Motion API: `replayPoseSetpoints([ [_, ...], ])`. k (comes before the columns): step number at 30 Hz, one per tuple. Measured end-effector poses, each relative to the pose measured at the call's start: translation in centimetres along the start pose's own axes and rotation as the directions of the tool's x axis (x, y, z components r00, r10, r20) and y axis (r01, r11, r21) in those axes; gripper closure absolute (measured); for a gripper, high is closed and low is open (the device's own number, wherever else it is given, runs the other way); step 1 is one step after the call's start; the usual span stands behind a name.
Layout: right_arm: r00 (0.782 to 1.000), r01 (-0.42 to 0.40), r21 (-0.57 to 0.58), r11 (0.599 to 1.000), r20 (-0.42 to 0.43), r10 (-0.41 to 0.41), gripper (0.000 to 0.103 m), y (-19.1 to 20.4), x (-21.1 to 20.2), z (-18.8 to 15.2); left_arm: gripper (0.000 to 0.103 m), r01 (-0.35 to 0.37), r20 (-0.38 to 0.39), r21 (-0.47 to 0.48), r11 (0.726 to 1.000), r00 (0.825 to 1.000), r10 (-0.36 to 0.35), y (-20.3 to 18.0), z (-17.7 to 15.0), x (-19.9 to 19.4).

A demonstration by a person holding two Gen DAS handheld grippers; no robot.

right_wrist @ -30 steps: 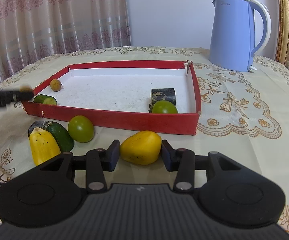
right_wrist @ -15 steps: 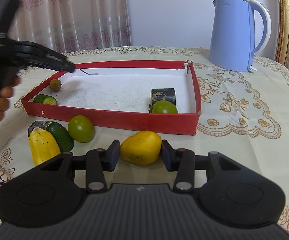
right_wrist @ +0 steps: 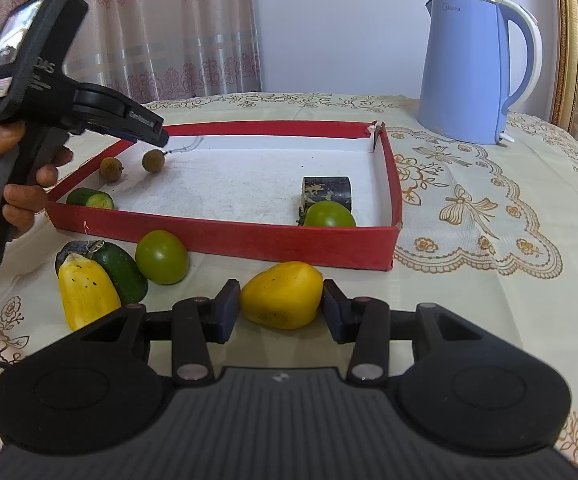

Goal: Organize fruits
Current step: 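Carry the stemmed lemon into the red tray and open the left gripper, then carry the yellow pepper chunk into the red tray and open the right gripper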

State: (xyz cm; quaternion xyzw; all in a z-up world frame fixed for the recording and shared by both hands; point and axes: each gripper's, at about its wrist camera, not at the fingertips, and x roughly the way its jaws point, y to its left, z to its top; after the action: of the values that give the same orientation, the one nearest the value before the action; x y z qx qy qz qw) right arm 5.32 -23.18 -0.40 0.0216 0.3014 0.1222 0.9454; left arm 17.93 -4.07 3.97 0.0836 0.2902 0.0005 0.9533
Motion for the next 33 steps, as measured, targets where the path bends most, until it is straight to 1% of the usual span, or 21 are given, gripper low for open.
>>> replayPoseSetpoints([
  [2, 1.0, 0.0, 0.0, 1.0, 0.0, 0.0, 0.061, 0.0, 0.0, 0.0, 0.045, -0.013, 0.024, -0.015, 1.0, 1.0, 0.013, 0.4, -0.3, -1.2],
  [6, 1.0, 0.0, -0.001, 1.0, 0.0, 0.0, 0.061, 0.0, 0.0, 0.0, 0.038, -0.049, 0.064, -0.04, 0.998, 0.997, 0.052, 1.3, -2.1, -4.2],
  [8, 1.0, 0.001, -0.002, 1.0, 0.0, -0.001, 0.061, 0.0, 0.0, 0.0, 0.032, -0.057, 0.073, -0.07, 0.996, 0.995, 0.062, 1.9, -3.7, -5.9],
  [11, 1.0, 0.004, -0.006, 1.0, -0.001, -0.004, 0.061, 0.0, 0.0, 0.0, 0.029, -0.056, 0.071, -0.125, 0.991, 0.995, 0.065, 2.9, -6.0, -7.9],
  [15, 1.0, 0.008, -0.011, 1.0, -0.002, -0.008, 0.061, 0.2, 0.1, 0.0, 0.027, -0.044, 0.04, -0.184, 0.982, 0.998, 0.052, 3.9, -8.3, -8.8],
  [18, 1.0, 0.009, -0.009, 1.0, 0.001, -0.009, 0.061, 0.2, 0.0, 0.0, 0.027, -0.035, 0.019, -0.187, 0.982, 0.999, 0.039, 4.1, -9.4, -8.5],
  [20, 1.0, 0.011, -0.002, 1.0, 0.005, -0.011, 0.061, 0.1, -0.1, 0.0, 0.025, -0.049, 0.007, -0.182, 0.982, 0.999, 0.052, 4.0, -10.0, -8.1],
  [24, 1.0, 0.006, 0.001, 1.0, 0.009, -0.006, 0.061, 0.0, -0.3, -0.1, 0.025, -0.027, -0.007, -0.191, 0.981, 1.0, 0.026, 4.1, -10.5, -7.6],
  [27, 1.0, 0.011, 0.002, 1.0, 0.015, -0.011, 0.061, -0.2, -0.6, -0.1, 0.02, -0.044, -0.002, -0.186, 0.982, 0.999, 0.045, 3.9, -10.7, -7.8],
  [29, 1.0, 0.014, 0.005, 1.0, 0.02, -0.015, 0.061, -0.3, -0.9, -0.1, 0.019, -0.055, 0.002, -0.184, 0.981, 0.998, 0.056, 3.9, -10.7, -7.9],
  [33, 0.999, 0.008, 0.006, 1.0, 0.033, -0.008, 0.061, -0.3, -1.7, 0.1, 0.019, -0.053, -0.011, -0.186, 0.981, 0.999, 0.052, 3.9, -10.7, -7.7],
])
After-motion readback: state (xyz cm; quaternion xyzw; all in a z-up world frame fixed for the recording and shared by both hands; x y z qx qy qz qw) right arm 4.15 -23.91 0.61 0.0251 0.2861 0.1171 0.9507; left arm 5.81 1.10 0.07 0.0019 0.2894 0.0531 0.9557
